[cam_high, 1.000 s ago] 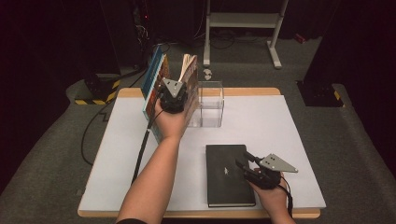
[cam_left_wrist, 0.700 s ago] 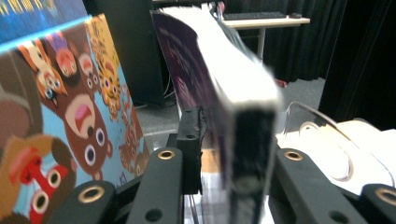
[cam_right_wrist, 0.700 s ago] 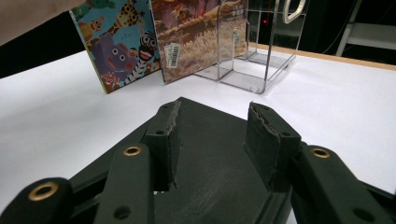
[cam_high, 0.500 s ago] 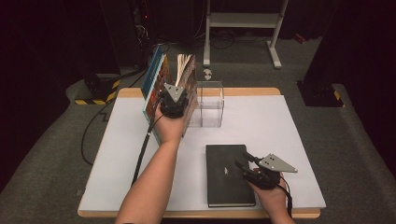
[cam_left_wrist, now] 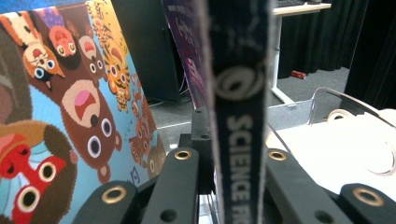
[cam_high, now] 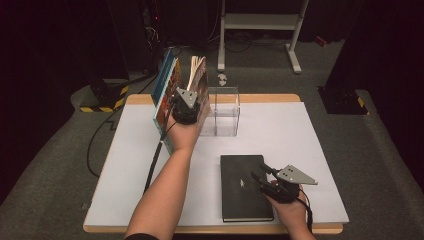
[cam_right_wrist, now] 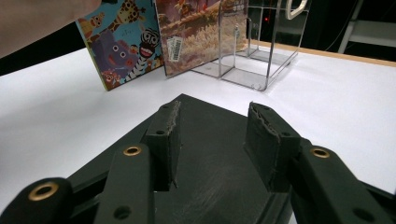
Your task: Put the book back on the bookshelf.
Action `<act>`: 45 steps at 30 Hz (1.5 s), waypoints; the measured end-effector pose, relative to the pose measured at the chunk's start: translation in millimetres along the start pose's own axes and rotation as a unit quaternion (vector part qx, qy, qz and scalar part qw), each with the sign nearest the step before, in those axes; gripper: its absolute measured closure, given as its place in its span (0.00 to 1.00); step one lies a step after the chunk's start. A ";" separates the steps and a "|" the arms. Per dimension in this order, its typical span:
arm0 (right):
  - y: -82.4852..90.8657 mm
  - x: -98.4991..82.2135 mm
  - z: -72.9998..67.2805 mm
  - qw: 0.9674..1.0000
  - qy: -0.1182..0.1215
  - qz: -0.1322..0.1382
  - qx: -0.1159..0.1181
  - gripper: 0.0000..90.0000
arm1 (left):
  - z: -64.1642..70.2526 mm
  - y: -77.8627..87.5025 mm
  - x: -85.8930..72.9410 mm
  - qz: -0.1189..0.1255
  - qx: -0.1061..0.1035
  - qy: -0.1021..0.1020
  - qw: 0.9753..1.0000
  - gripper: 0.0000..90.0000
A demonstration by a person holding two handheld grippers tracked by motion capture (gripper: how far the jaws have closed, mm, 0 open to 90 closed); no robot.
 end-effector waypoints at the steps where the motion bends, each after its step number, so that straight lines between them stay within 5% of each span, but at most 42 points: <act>1: 0.0 0.0 -0.1 1.000 0.000 0.000 0.000 0.61 | 0.5 0.1 0.1 -0.001 -0.001 -0.003 1.000 0.91; 20: -0.2 -0.1 -2.4 1.000 0.001 -0.002 0.004 0.61 | 1.0 17.2 -0.1 -0.019 -0.003 0.017 1.000 0.70; 45: 1.4 0.2 -2.0 1.000 -0.001 0.000 0.004 0.61 | 0.4 54.9 -4.0 -0.026 -0.015 0.024 0.999 0.63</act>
Point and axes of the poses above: each handheld gripper's, and its own axes: y roughly backward along the jaws, x roughly out of its top, z roughly to its right, the point moved 1 cm from there along -y, roughly forward along the jaws, and after that the axes turned 11 degrees about z, right-handed, at the moved point
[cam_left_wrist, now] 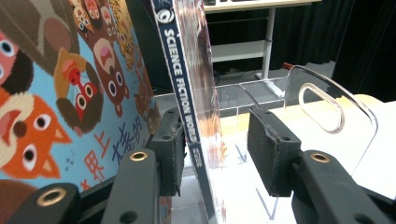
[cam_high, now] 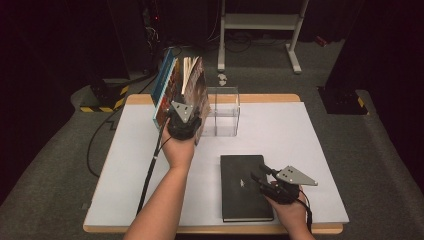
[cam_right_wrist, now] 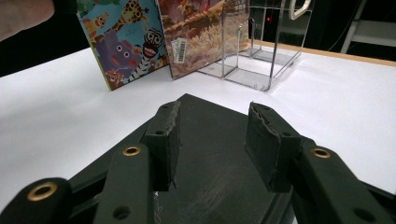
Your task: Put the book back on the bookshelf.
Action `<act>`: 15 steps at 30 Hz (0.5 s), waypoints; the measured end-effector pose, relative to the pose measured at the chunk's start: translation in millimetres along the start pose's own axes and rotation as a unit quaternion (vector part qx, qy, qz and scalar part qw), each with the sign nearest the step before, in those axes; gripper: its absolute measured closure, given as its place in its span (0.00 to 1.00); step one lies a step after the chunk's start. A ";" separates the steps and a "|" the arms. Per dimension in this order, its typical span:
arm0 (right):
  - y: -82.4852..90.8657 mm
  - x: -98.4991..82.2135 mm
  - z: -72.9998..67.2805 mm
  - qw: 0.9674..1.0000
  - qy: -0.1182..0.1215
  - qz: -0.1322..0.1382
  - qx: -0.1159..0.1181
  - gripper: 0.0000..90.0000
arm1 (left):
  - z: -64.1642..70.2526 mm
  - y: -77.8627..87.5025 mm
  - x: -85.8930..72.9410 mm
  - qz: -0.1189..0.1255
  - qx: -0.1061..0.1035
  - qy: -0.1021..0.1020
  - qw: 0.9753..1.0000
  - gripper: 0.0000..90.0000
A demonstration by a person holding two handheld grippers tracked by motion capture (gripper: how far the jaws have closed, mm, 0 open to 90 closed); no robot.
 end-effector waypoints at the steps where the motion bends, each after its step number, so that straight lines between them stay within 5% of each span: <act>1: -0.1 -0.2 0.1 1.000 -0.001 0.000 0.000 0.61 | -0.4 0.8 -0.7 -0.001 0.000 0.000 1.000 0.63; 15: -1.7 -1.4 0.3 1.000 0.001 -0.006 -0.001 0.60 | 3.1 24.1 -4.9 0.010 -0.023 0.001 1.000 0.61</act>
Point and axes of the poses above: each handheld gripper's, and its own axes: y roughly backward along the jaws, x roughly out of its top, z roughly to its right, the point moved 1 cm from there along -y, roughly forward along the jaws, and after that the axes turned 11 degrees about z, right-handed, at the moved point
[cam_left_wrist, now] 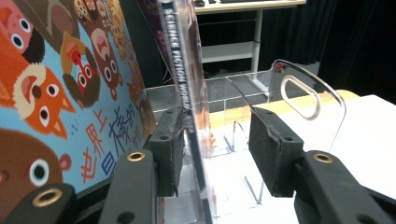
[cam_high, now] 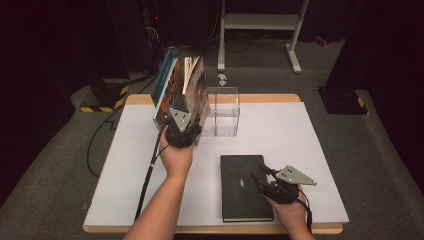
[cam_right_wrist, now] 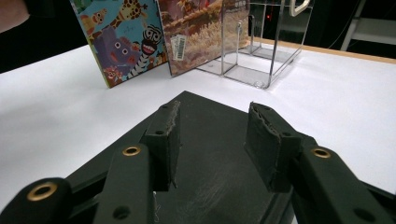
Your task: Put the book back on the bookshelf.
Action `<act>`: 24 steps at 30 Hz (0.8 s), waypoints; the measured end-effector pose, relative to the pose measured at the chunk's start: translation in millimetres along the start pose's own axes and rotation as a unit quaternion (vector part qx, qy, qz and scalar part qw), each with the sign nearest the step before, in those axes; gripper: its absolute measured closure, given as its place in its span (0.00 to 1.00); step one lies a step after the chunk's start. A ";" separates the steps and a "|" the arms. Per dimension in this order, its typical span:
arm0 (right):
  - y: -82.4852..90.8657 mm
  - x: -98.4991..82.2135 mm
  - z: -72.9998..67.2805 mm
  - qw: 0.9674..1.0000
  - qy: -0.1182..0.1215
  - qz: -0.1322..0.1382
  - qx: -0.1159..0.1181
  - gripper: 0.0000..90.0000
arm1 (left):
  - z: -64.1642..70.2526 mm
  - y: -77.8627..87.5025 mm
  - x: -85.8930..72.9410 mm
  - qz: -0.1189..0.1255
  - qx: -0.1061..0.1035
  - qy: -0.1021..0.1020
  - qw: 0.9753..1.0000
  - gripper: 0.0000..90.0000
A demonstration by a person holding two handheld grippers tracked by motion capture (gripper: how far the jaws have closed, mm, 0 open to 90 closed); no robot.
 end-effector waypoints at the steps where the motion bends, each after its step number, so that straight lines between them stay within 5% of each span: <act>1: -0.1 0.0 0.0 1.000 0.000 0.000 0.000 0.60 | 0.3 1.4 -0.3 0.001 -0.002 0.001 1.000 0.61; 16: -1.0 -1.0 0.1 1.000 0.000 -0.003 0.000 0.60 | -3.7 14.7 -14.6 -0.011 -0.028 0.016 0.999 0.57; 24: -1.7 -1.6 0.4 1.000 -0.001 -0.004 0.001 0.60 | -0.2 22.0 -36.1 -0.034 -0.058 -0.006 0.998 0.51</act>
Point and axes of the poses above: each handheld gripper's, and its own axes: y roughly backward along the jaws, x roughly out of its top, z roughly to its right, the point moved 1 cm from there along -y, roughly forward along the jaws, and after that the axes turned 11 degrees about z, right-handed, at the moved point
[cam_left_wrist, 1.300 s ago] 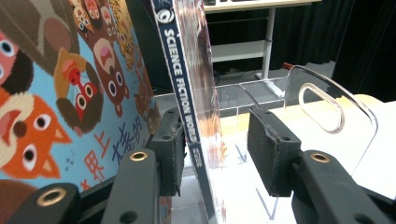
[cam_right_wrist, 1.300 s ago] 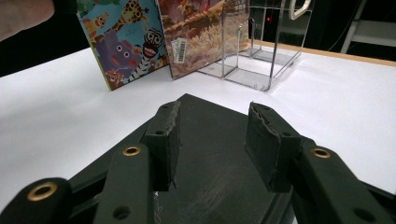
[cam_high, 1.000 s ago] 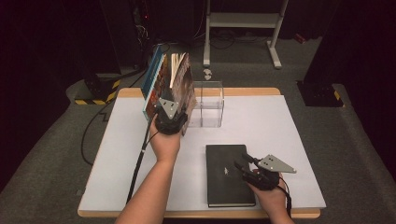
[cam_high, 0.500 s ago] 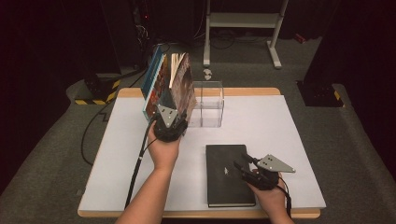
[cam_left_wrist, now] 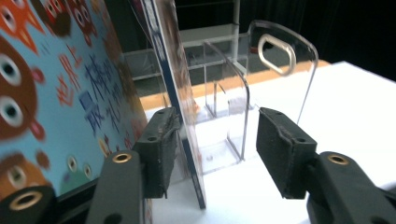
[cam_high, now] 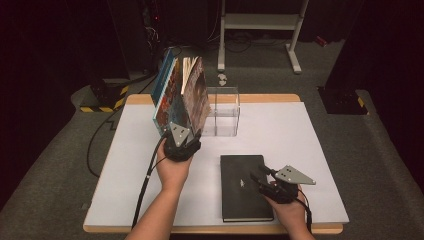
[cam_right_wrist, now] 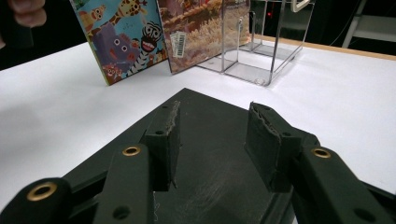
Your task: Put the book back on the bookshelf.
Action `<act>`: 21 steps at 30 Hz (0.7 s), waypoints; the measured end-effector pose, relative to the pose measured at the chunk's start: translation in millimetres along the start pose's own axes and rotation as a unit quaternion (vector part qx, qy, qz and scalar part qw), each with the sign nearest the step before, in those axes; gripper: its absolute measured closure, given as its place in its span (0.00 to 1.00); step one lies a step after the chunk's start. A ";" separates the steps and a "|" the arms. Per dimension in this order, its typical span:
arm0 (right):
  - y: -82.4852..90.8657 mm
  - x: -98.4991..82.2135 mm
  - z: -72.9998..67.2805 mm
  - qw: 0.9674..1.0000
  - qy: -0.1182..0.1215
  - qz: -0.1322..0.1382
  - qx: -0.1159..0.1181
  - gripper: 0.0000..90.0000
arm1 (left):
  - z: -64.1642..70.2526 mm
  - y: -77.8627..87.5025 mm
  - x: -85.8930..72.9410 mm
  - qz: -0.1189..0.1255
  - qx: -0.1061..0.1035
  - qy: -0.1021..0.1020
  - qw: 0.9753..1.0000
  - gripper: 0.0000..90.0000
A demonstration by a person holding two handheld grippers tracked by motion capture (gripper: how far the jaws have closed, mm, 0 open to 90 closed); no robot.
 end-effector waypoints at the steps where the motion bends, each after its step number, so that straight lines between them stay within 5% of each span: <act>1: 0.0 -0.1 0.0 1.000 0.000 -0.001 0.000 0.60 | 0.5 0.4 -3.0 -0.007 -0.009 0.000 1.000 0.49; 5: -0.6 -0.4 0.0 1.000 0.000 -0.002 0.001 0.60 | 5.5 3.4 -14.9 -0.025 -0.034 -0.012 0.999 0.48; 13: -0.7 -0.9 0.2 1.000 -0.001 -0.004 0.001 0.60 | 14.1 12.7 -38.1 -0.040 -0.084 0.007 0.996 0.42; 21: -1.1 -2.6 3.2 1.000 0.003 -0.011 -0.008 0.59 | 17.2 29.7 -54.3 -0.054 -0.134 0.022 0.989 0.33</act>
Point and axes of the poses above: each handheld gripper's, and its own axes: y roughly backward along the jaws, x roughly out of its top, z roughly to its right, the point moved 1 cm from there along -y, roughly forward along the jaws, and after that the axes turned 11 degrees about z, right-handed, at the moved point
